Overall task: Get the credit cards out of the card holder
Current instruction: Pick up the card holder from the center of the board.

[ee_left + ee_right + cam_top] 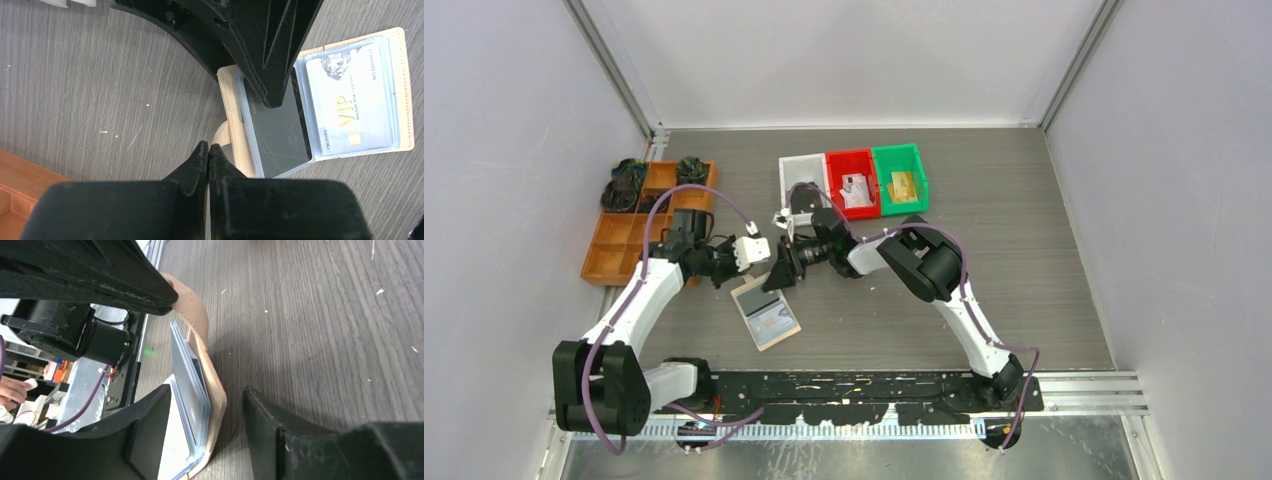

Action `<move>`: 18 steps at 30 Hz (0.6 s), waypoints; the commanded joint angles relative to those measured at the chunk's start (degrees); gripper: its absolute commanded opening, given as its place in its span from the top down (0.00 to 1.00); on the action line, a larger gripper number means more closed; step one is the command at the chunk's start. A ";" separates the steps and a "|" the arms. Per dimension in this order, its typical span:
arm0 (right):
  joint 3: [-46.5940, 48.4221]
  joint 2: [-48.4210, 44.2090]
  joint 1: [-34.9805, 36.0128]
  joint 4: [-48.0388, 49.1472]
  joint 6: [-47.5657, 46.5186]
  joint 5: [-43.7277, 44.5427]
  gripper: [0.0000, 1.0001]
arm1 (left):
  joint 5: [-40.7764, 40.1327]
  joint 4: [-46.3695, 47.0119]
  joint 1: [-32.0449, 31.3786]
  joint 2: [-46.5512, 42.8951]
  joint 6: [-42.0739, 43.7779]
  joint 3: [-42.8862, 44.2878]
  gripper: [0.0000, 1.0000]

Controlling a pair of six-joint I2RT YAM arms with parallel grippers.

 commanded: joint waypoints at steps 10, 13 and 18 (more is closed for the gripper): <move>-6.03 0.61 0.74 19.16 15.15 -0.08 0.49 | -1.27 6.17 -0.98 -0.32 -4.90 2.63 1.00; -6.59 0.45 1.09 19.78 16.73 1.73 0.56 | -1.01 5.53 -0.93 -1.20 -5.60 2.64 1.00; -7.49 0.75 1.09 30.17 26.00 3.13 0.99 | -0.41 3.47 -1.02 -3.76 -6.66 2.38 0.63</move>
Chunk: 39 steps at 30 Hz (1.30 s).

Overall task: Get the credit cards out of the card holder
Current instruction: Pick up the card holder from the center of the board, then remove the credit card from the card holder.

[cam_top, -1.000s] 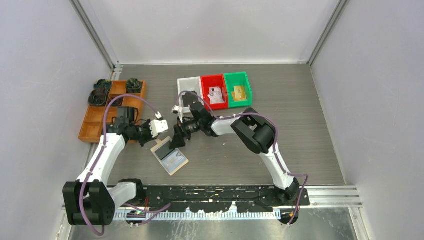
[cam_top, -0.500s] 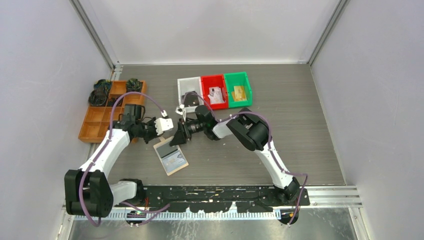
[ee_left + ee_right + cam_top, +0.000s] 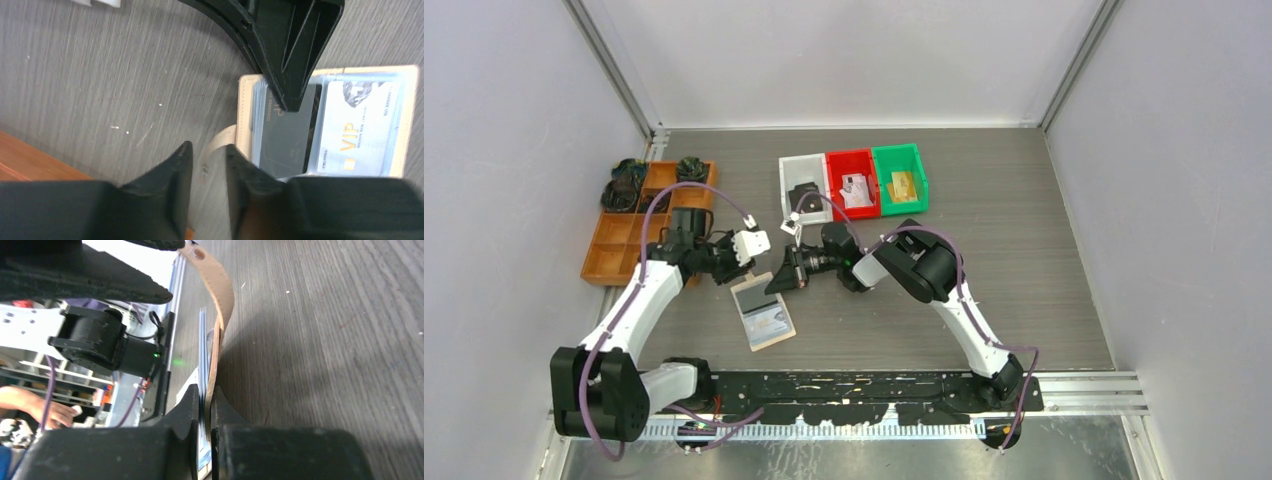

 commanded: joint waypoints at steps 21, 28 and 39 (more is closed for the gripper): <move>5.73 -47.65 0.17 -62.42 -32.62 1.58 0.99 | 18.50 -24.25 -0.22 -20.32 -33.16 24.91 0.02; 15.35 -54.85 0.62 -80.13 -41.17 3.29 0.99 | 25.43 -26.41 -0.21 -27.73 -42.31 28.34 0.03; 25.72 -56.50 8.99 -94.02 -48.74 9.39 0.99 | 37.81 -13.23 -0.26 -29.99 -66.96 25.80 0.01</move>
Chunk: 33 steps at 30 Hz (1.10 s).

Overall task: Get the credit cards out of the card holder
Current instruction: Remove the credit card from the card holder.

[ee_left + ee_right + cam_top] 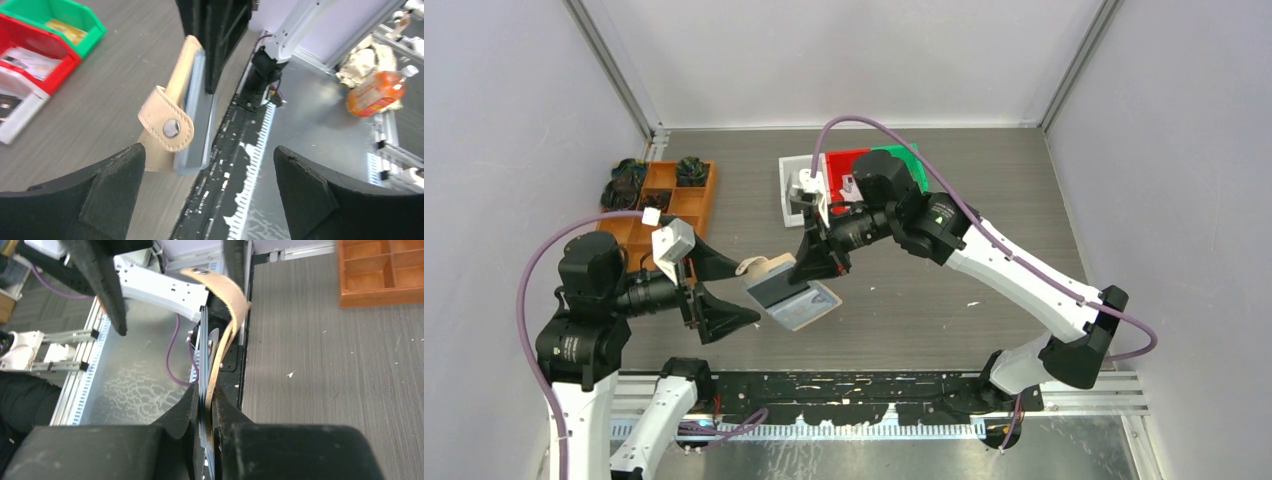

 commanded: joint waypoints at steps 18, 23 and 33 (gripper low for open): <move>18.38 4.41 8.04 -13.77 -7.22 4.08 0.99 | 11.68 6.59 -0.18 -2.25 -7.66 -2.59 0.06; 23.57 8.54 8.83 -16.01 -6.66 4.12 0.99 | 12.72 7.21 -0.20 -2.12 -8.72 -4.88 0.12; 25.01 9.79 9.99 -14.28 -5.51 3.06 0.99 | 10.48 14.19 -0.22 -3.33 -13.74 -9.36 0.62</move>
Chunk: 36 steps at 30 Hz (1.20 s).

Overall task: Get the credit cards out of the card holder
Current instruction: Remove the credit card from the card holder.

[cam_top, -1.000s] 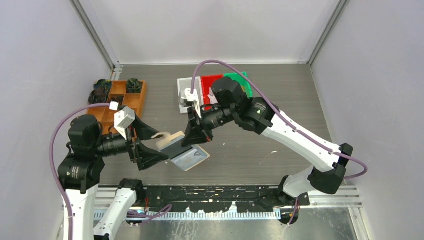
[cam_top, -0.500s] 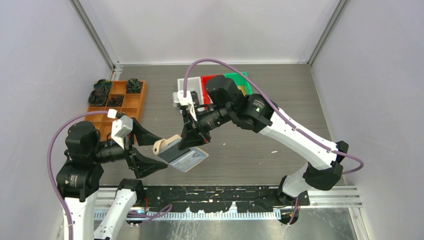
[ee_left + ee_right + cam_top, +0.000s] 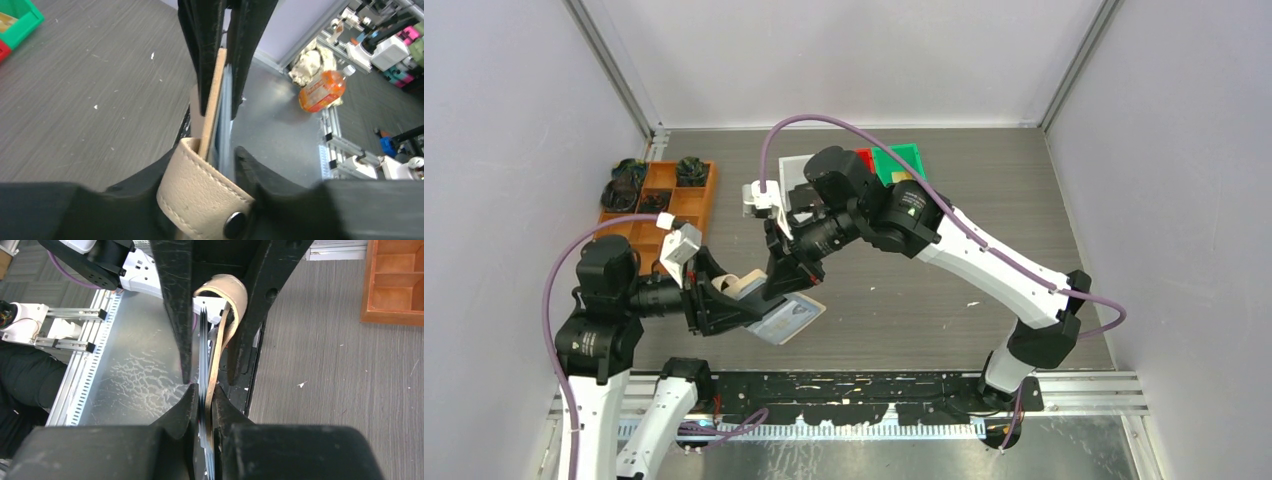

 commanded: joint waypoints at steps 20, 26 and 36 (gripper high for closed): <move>-29.79 -15.61 -4.07 53.55 35.48 -8.49 0.40 | -5.62 31.17 -0.22 -3.80 -29.37 -2.35 1.00; -36.05 -18.28 -4.06 61.05 40.71 -7.31 0.40 | -7.71 36.47 -0.20 -3.63 -35.79 -3.07 1.00; -38.28 -19.56 -4.06 63.80 44.68 -6.28 0.76 | -10.01 39.31 -0.23 -4.77 -41.36 -4.49 1.00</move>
